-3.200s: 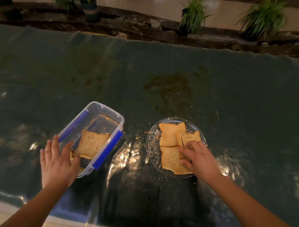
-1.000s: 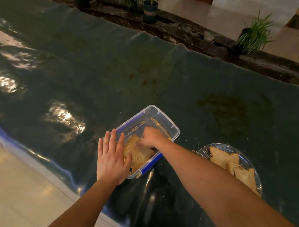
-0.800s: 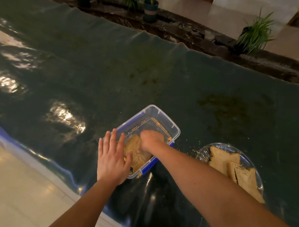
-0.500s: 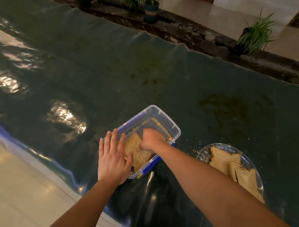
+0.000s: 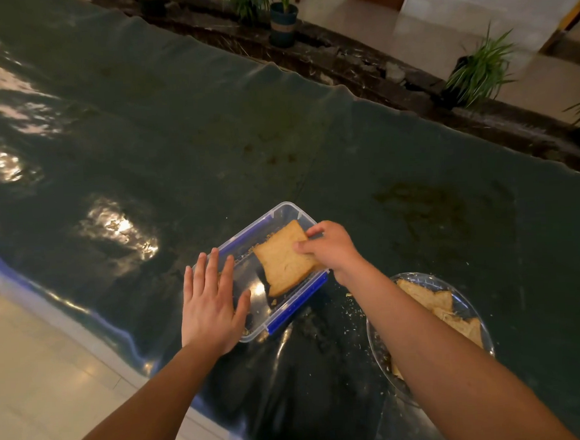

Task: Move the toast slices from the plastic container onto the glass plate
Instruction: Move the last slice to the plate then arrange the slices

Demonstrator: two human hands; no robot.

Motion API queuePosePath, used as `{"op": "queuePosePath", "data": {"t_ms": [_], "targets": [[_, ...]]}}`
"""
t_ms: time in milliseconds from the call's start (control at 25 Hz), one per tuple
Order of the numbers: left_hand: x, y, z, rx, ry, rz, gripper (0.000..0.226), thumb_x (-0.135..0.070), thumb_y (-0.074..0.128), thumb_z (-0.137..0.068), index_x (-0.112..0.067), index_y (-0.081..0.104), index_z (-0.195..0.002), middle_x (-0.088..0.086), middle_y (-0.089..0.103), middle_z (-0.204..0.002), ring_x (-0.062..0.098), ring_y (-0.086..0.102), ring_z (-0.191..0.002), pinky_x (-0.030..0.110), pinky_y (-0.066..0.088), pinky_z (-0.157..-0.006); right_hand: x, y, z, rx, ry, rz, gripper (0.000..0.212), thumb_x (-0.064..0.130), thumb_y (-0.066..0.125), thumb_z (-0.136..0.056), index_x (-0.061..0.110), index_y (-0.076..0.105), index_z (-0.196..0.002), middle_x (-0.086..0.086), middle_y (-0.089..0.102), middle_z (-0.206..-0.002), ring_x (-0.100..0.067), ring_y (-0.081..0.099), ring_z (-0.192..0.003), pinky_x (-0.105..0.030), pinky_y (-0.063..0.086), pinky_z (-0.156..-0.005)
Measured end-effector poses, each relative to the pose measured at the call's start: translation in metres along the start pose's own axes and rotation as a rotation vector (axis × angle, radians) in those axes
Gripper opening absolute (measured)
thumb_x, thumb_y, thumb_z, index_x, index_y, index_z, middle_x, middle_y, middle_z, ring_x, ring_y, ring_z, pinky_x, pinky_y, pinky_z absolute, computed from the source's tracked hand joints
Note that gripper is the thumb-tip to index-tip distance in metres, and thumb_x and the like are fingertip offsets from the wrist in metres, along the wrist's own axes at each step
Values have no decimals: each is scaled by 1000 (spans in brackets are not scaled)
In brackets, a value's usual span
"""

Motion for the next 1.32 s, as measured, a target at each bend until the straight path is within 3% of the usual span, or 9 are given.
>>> {"op": "queuePosePath", "data": {"t_ms": [200,360,600,800,1000,1120,1320], "targets": [[1,-1,-1,3,2,11,73,-64,16,-96,-23,17,-156,6,4,-168,23,-8,-154,44,-8,-124,-18,-45,21,-67,57,-202,34,21,83,-70,19,61,-96,-3,68,-97,-19,68,-83,-27,54,-50],[0,-4,1,0,11,27,72,-61,20,-96,-20,18,-156,8,6,-168,24,-7,-154,48,-3,-124,-48,-86,41,-151,106,-290,36,22,84,-70,19,62,-98,-3,67,-101,-21,66,-89,-37,58,-64],[-2,-5,1,22,10,33,73,-60,21,-95,-18,20,-156,9,6,-167,25,-6,-154,49,-2,-125,-114,-163,82,-377,215,-454,35,16,82,-73,14,63,-102,-10,68,-105,-24,66,-93,-40,56,-67],[-3,-5,1,27,11,27,73,-59,22,-94,-18,24,-155,10,8,-167,26,-4,-154,49,-2,-125,-156,-183,106,-522,273,-471,31,15,81,-73,16,61,-96,-7,66,-100,-19,64,-83,-32,49,-57],[-4,-8,1,23,4,32,72,-58,23,-93,-17,27,-154,10,9,-167,27,-3,-154,49,-2,-125,-174,-167,110,-539,302,-423,33,15,83,-71,17,61,-95,-3,64,-98,-24,64,-87,-40,57,-69],[-4,-9,2,28,2,26,72,-57,23,-94,-18,26,-154,10,9,-167,27,-3,-154,49,-2,-125,-178,-163,109,-567,309,-384,36,16,84,-71,15,61,-99,-1,63,-97,-23,63,-86,-39,57,-65],[-2,-7,1,25,7,15,71,-58,23,-94,-19,25,-154,10,8,-167,26,-4,-154,49,-3,-125,-174,-163,108,-644,319,-24,38,27,81,-74,20,58,-103,13,52,-80,-8,52,-68,-24,37,-51]]}}
Point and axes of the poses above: each hand's wrist, its own z-axis away from the middle knuckle, its own y-axis out of the palm, x = y × z, the point moved 5 cm from there along -z, towards the middle knuckle
